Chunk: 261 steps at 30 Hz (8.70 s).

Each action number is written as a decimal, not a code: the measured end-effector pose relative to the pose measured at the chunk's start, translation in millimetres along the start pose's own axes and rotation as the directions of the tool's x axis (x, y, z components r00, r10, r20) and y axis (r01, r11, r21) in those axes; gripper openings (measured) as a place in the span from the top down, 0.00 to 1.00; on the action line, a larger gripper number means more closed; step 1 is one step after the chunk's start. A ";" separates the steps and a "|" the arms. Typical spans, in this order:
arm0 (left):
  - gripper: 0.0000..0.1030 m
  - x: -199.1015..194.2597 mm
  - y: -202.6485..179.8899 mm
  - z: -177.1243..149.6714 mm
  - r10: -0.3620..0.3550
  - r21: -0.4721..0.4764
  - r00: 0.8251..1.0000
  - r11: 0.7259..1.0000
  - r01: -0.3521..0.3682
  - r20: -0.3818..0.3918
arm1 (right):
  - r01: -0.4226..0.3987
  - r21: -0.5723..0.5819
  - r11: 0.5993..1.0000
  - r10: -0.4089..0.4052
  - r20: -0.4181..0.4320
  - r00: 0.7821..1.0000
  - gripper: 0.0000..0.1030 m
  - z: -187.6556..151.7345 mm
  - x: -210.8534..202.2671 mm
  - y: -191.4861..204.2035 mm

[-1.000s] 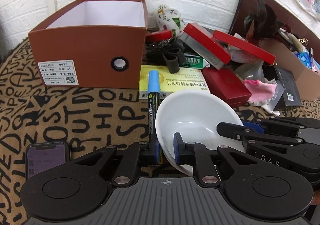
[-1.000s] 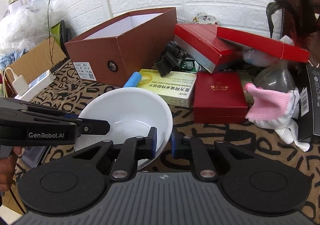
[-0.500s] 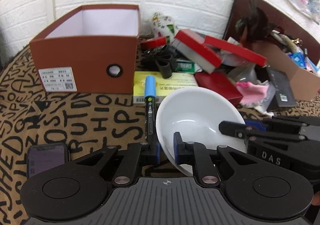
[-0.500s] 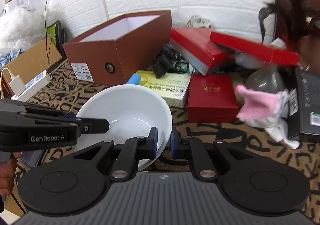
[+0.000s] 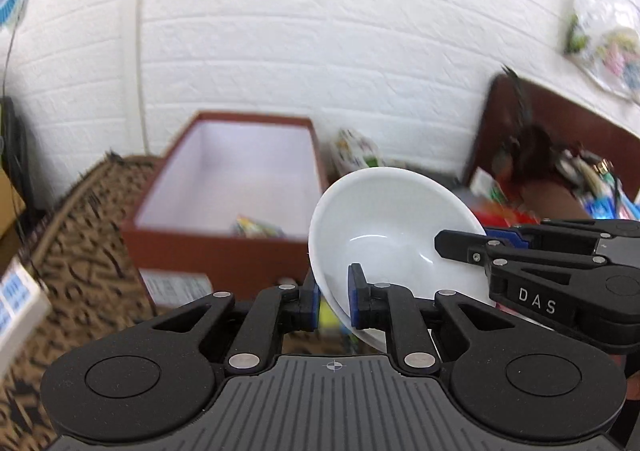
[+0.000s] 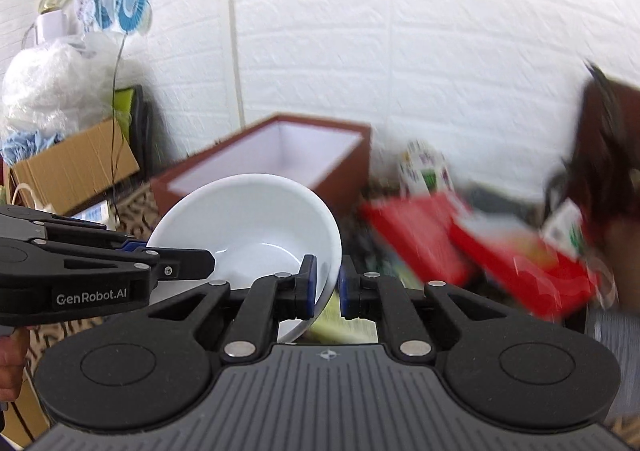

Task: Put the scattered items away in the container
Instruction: 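Carry the white bowl into the brown shoebox and open the left gripper, then return to the table and grasp the blue-capped marker with the left gripper, then lift the marker with the left gripper while the right gripper grasps the red jewelry box, then carry the marker and red box into the brown shoebox and release both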

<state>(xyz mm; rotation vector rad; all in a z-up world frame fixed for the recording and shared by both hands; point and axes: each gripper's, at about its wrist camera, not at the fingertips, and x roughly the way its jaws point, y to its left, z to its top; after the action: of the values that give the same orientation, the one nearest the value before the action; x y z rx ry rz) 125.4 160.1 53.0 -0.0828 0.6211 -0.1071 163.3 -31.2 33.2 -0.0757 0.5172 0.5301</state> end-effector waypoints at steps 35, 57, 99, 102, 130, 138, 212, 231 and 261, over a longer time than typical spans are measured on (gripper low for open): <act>0.73 255.7 112.5 135.7 0.295 0.108 0.931 0.954 -0.278 -0.216 | 0.003 -0.087 0.996 -0.032 -0.328 0.944 0.86 130.5 303.0 -17.8; 0.15 189.3 114.8 130.3 0.152 0.009 0.975 0.988 -0.152 -0.161 | -0.077 0.060 0.995 0.087 -0.201 0.976 0.46 128.6 250.0 -43.2; 0.00 -9.2 -53.1 -67.6 0.079 0.038 0.997 0.996 -0.079 -0.003 | -0.125 0.154 0.980 0.129 -0.018 0.991 0.00 -18.6 -51.6 -37.2; 0.00 1.3 -54.2 -96.9 0.065 0.006 0.997 0.998 -0.065 -0.046 | -0.085 0.196 0.977 0.090 -0.020 0.996 0.00 -57.6 -58.5 -42.0; 0.12 59.0 -44.1 -109.2 0.055 -0.040 0.995 0.998 -0.058 -0.089 | 0.130 0.121 0.984 -0.124 -0.059 0.991 0.15 -131.1 -8.6 -44.5; 0.26 79.7 -30.5 -106.0 0.039 -0.075 0.990 0.996 -0.049 -0.133 | 0.183 0.118 0.976 -0.177 -0.060 0.982 0.19 -120.9 14.6 -52.3; 0.88 21.6 -57.3 -153.8 -0.030 0.042 0.983 0.998 0.038 -0.179 | 0.226 0.120 0.967 -0.201 -0.189 0.961 0.28 -158.0 -36.6 -20.7; 0.88 -11.2 -28.9 -82.0 -0.026 0.017 0.999 1.000 0.026 -0.027 | 0.037 0.103 0.994 -0.031 -0.065 0.997 0.28 -85.7 -30.8 2.7; 0.88 128.9 97.9 86.7 0.112 -0.053 0.988 0.992 -0.118 -0.106 | -0.065 -0.317 0.946 -0.011 -0.233 0.973 0.28 68.7 187.4 65.1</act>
<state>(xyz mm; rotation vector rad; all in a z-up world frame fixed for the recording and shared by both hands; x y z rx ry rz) 287.6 245.0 38.3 -0.0983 0.7309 0.0193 300.1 125.5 5.2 -0.4489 0.6562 0.6344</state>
